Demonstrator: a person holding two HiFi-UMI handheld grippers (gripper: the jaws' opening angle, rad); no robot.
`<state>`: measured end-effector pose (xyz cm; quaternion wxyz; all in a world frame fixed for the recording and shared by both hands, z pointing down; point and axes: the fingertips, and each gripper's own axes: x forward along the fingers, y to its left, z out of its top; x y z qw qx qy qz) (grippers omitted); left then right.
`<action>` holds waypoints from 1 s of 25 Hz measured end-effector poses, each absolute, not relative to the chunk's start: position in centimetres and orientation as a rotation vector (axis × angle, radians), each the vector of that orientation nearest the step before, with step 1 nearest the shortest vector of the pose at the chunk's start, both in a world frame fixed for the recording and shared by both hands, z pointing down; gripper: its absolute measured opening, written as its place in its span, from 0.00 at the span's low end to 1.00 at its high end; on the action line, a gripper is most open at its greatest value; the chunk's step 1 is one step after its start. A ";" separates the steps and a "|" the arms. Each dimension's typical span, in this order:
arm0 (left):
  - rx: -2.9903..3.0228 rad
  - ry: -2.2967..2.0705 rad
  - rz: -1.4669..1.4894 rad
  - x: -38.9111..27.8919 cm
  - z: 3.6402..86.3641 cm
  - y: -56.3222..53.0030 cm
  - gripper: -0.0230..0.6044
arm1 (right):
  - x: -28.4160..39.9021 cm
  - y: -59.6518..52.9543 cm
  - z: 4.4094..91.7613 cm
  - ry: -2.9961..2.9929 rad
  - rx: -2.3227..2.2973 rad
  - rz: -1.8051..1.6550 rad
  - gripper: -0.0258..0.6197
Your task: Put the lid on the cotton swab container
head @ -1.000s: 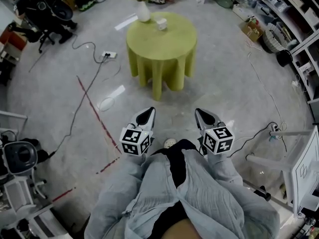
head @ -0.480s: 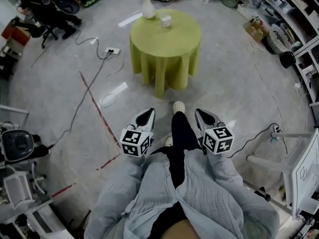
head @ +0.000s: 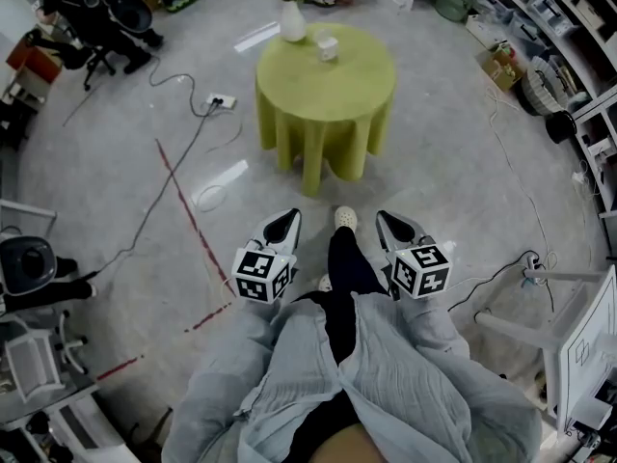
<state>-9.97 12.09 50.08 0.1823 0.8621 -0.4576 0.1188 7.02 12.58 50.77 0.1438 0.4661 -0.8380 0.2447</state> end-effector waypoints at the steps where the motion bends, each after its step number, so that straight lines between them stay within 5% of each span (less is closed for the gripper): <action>1: 2.433 -1.292 0.338 -9.9 50.1 11.6 0.07 | 7.1 12.0 50.8 -2.415 1.342 0.706 0.04; 25: 2.405 -1.334 0.363 -7.9 48.6 -4.7 0.07 | 7.8 -5.5 49.6 -2.438 1.229 0.703 0.04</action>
